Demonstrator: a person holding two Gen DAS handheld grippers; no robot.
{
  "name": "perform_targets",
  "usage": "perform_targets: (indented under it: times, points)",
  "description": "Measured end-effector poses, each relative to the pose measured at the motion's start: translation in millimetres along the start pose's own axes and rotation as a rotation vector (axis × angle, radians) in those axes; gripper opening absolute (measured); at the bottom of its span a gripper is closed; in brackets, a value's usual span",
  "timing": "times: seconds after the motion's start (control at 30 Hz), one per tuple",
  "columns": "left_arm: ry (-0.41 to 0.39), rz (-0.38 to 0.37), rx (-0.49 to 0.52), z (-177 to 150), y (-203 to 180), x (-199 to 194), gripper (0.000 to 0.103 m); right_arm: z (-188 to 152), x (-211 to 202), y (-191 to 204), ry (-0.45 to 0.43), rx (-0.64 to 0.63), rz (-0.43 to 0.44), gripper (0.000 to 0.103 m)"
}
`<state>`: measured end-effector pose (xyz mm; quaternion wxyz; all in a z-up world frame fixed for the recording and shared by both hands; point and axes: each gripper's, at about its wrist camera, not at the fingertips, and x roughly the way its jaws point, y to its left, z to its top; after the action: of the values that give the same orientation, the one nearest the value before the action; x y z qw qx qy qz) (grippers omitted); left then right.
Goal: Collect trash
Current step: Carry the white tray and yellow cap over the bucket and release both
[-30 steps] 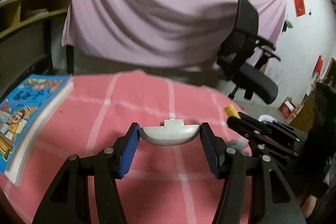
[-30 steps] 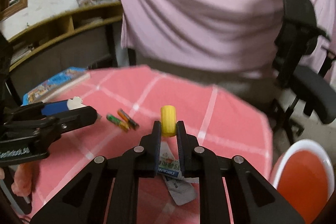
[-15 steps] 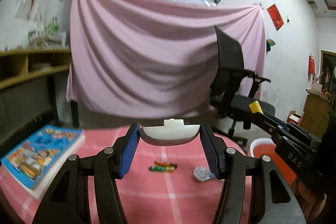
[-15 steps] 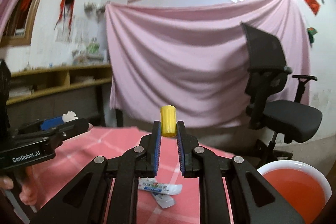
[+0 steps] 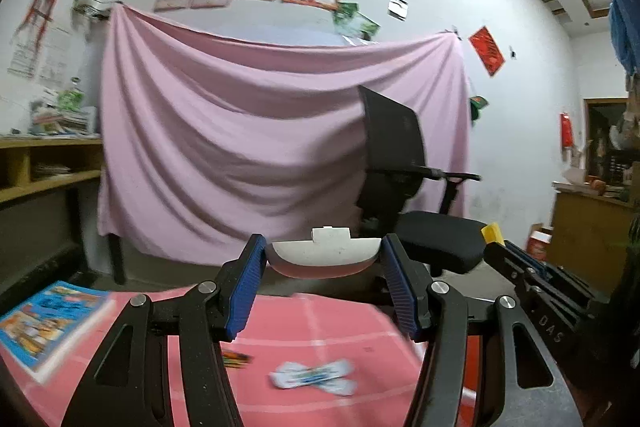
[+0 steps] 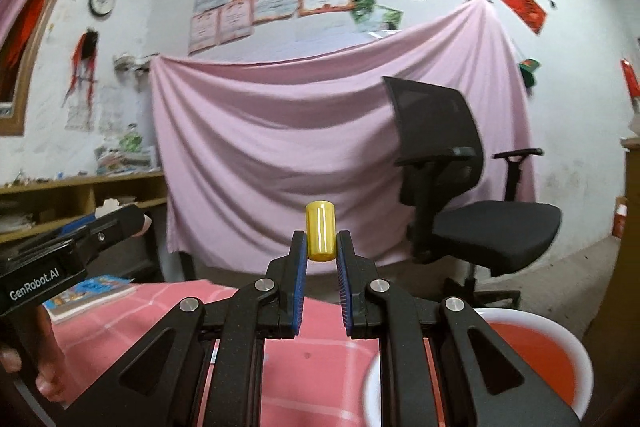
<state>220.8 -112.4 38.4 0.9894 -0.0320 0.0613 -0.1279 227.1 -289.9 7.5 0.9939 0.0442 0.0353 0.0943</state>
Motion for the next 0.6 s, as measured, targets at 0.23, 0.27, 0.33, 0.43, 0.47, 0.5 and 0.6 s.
perform_targets:
  times: [0.23,0.27,0.33,0.43,0.47,0.5,0.6]
  points:
    - [0.134,-0.130,-0.003,-4,-63,41,0.053,-3,3,-55,0.111,0.122,-0.089,0.013]
    - [0.150,-0.140,-0.005,-5,-70,46,0.053,-4,4,-63,0.129,0.142,-0.100,0.013]
    - [0.193,-0.166,-0.017,-9,-85,58,0.053,-7,6,-80,0.164,0.188,-0.122,0.013]
    - [0.258,-0.199,-0.050,-13,-99,76,0.053,-15,7,-108,0.218,0.272,-0.156,0.013]
    - [0.283,-0.209,-0.063,-15,-103,82,0.053,-18,8,-117,0.242,0.298,-0.166,0.013]
    - [0.307,-0.218,-0.073,-16,-107,89,0.053,-21,9,-123,0.262,0.315,-0.172,0.013]
    - [0.381,-0.247,-0.082,-23,-114,103,0.053,-29,12,-140,0.325,0.367,-0.188,0.013]
